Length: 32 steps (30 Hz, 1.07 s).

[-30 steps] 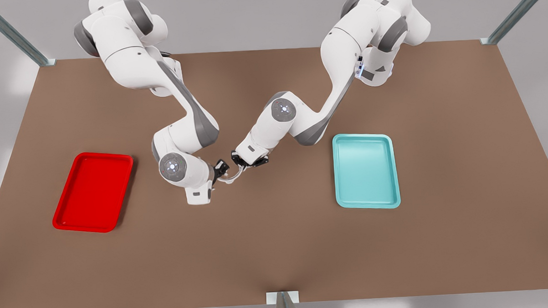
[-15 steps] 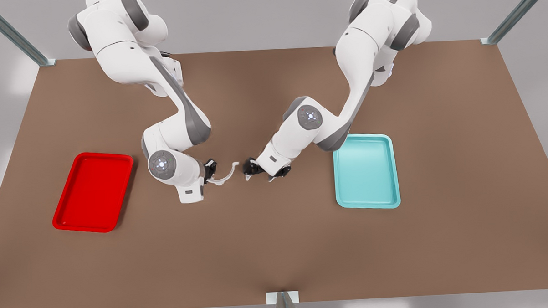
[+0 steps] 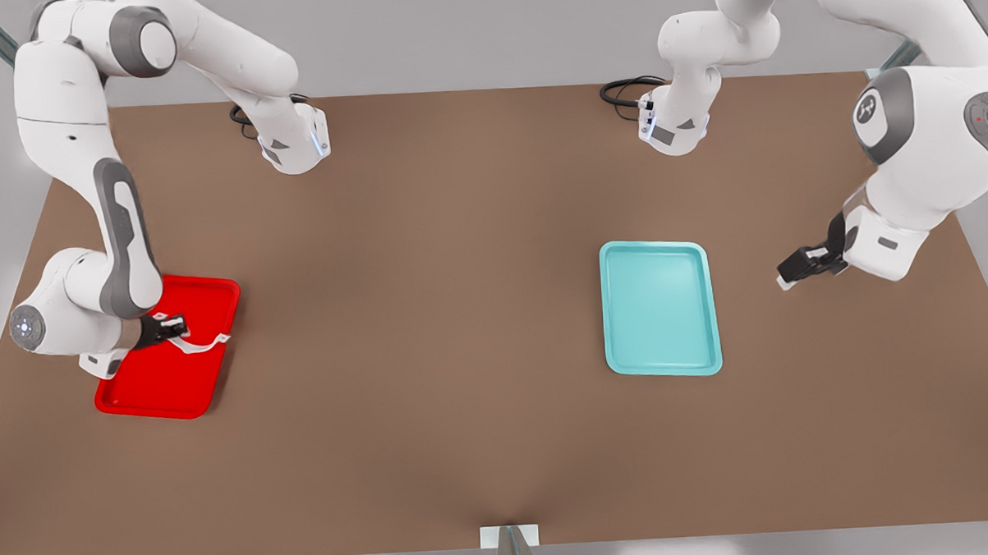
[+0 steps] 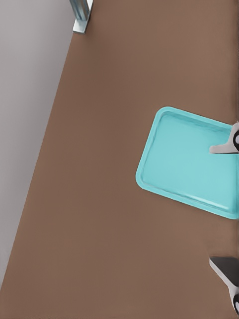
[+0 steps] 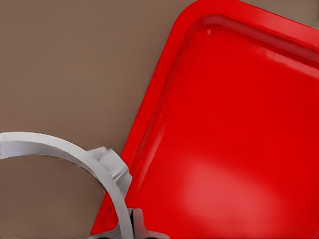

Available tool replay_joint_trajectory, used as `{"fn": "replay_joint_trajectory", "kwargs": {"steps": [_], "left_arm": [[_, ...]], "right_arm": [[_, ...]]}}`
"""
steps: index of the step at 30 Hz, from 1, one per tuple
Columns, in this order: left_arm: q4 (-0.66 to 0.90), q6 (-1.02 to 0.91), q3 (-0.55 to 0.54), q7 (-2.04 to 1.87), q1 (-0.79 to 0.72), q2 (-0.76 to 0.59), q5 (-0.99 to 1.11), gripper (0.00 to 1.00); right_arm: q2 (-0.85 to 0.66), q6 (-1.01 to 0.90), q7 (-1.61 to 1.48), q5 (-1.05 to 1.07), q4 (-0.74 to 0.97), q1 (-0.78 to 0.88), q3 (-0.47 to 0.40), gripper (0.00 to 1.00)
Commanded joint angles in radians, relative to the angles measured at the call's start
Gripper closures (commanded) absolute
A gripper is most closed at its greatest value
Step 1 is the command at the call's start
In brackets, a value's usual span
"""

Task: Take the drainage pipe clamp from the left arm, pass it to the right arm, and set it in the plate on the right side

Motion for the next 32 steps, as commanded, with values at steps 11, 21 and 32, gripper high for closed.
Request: {"fn": "replay_joint_trajectory", "kwargs": {"steps": [11,21,32], "left_arm": [[-0.005,-0.006,0.013,0.300,0.004,0.040,0.014,0.00],[0.001,-0.001,0.015,0.330,0.004,0.041,0.019,0.00],[0.001,-0.003,0.013,0.361,-0.002,0.041,0.017,0.00]], "right_arm": [[0.097,0.121,-0.381,-0.013,0.075,-0.104,0.003,0.00],[-0.245,-0.523,0.580,-0.092,0.525,0.295,0.129,0.00],[-0.348,-0.541,0.624,-0.021,0.413,0.451,-0.050,0.00]]}}
